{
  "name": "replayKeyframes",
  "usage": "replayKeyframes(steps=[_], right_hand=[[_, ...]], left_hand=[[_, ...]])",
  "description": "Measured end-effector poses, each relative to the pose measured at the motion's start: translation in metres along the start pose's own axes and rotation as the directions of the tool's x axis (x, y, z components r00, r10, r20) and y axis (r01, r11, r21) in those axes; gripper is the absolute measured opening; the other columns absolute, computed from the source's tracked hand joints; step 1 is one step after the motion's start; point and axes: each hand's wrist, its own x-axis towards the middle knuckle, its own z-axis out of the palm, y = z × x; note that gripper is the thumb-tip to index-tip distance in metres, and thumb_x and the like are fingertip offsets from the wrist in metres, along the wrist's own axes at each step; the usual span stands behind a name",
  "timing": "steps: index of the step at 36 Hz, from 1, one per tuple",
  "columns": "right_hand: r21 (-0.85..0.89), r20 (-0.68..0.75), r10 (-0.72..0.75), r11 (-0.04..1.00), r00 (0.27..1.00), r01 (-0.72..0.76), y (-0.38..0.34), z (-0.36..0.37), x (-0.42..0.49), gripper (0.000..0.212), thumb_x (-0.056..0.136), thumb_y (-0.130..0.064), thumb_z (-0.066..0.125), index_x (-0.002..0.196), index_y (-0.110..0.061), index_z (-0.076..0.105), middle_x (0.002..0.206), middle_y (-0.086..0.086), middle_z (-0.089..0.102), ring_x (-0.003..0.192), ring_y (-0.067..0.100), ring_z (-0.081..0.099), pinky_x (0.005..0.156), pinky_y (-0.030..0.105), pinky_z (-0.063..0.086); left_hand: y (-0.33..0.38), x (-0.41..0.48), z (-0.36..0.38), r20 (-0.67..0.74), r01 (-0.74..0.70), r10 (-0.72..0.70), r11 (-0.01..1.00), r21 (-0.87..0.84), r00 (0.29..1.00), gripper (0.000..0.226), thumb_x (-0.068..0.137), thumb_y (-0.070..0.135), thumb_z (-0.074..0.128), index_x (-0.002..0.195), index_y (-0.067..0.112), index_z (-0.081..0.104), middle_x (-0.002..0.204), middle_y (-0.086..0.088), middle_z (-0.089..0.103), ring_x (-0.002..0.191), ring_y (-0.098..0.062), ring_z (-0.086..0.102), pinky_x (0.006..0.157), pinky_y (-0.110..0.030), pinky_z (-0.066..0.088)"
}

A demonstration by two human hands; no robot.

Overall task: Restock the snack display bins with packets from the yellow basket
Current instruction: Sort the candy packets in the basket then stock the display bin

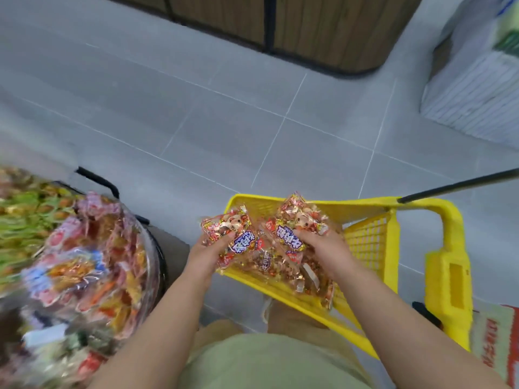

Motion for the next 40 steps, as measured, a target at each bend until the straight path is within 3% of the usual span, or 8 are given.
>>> replayKeyframes(steps=[4,9,16,20,23,26,31,40], right_hand=[[0.062,0.164,0.031,0.997,0.986,-0.042,-0.016,0.066,-0.023,0.03,0.082,0.003,0.064,0.108,-0.011,0.061,0.094,0.006,0.073,0.083,0.022,0.069,0.066,0.033,0.055],[0.105,0.314,0.026,0.993,0.949,-0.062,-0.015,0.163,-0.057,0.034,0.085,0.007,0.058,0.116,-0.008,0.054,0.097,0.016,0.07,0.08,0.031,0.068,0.072,0.054,0.056],[0.022,0.541,0.132,0.985,0.831,-0.171,0.026,0.307,-0.117,0.017,0.087,0.004,0.052,0.101,-0.004,0.057,0.071,0.009,0.071,0.058,0.018,0.068,0.049,0.029,0.056],[-0.164,0.594,0.193,0.98,0.781,-0.117,0.056,0.384,-0.149,0.019,0.085,0.008,0.053,0.096,-0.007,0.054,0.06,0.005,0.066,0.048,0.015,0.064,0.04,0.025,0.05],[-0.196,0.605,0.167,0.979,0.779,-0.058,0.068,0.431,-0.168,0.029,0.083,0.013,0.055,0.091,-0.014,0.049,0.057,0.003,0.062,0.051,0.014,0.06,0.06,0.03,0.056],[-0.274,0.616,0.153,0.961,0.772,0.028,0.069,0.47,-0.184,0.041,0.082,0.012,0.059,0.108,-0.016,0.042,0.079,0.009,0.064,0.069,0.018,0.062,0.075,0.035,0.054],[-0.529,0.708,-0.131,0.552,0.693,0.645,0.042,0.533,-0.194,0.076,0.074,-0.025,0.079,0.139,-0.02,0.039,0.11,-0.005,0.057,0.088,0.013,0.057,0.072,0.018,0.047],[-0.356,0.816,-0.397,0.227,0.42,0.906,-0.011,0.666,-0.208,0.034,0.067,-0.027,0.081,0.091,-0.029,0.057,0.08,-0.016,0.058,0.078,0.011,0.059,0.073,0.028,0.046]], left_hand=[[0.023,-0.026,-0.056,-0.074,-0.09,0.084,0.992,-0.084,0.994,0.033,0.077,0.017,0.078,0.107,0.021,0.066,0.091,-0.002,0.076,0.079,-0.019,0.074,0.058,-0.03,0.057],[0.039,-0.064,-0.158,-0.195,-0.17,0.131,0.965,-0.199,0.972,0.072,0.062,0.032,0.088,0.126,0.03,0.057,0.112,0.006,0.071,0.098,-0.019,0.07,0.083,-0.042,0.054],[0.036,-0.131,-0.317,-0.42,-0.317,0.202,0.921,-0.225,0.885,0.095,0.037,0.045,0.091,0.123,0.022,0.06,0.117,-0.006,0.069,0.105,-0.027,0.066,0.099,-0.051,0.047],[0.022,-0.167,-0.387,-0.541,-0.379,0.18,0.882,-0.281,0.821,0.1,0.056,0.037,0.09,0.143,0.022,0.042,0.109,0.013,0.064,0.079,-0.01,0.069,0.057,-0.027,0.055],[0.009,-0.191,-0.429,-0.602,-0.406,0.188,0.88,-0.248,0.776,0.107,0.053,0.045,0.09,0.145,0.023,0.04,0.124,0.01,0.051,0.085,-0.01,0.062,0.057,-0.023,0.048],[-0.002,-0.21,-0.462,-0.653,-0.43,0.16,0.859,-0.277,0.74,0.114,0.04,0.049,0.09,0.141,0.021,0.045,0.123,-0.002,0.064,0.103,-0.026,0.066,0.084,-0.051,0.056],[-0.013,-0.227,-0.51,-0.772,-0.506,0.138,0.822,-0.26,0.62,0.066,0.056,0.037,0.091,0.113,0.037,0.057,0.096,0.012,0.07,0.086,-0.011,0.069,0.068,-0.035,0.059],[0.0,-0.253,-0.549,-0.813,-0.567,0.17,0.793,-0.222,0.557,0.033,0.068,0.028,0.086,0.09,0.035,0.061,0.069,0.028,0.069,0.06,0.008,0.065,0.04,-0.009,0.044]])
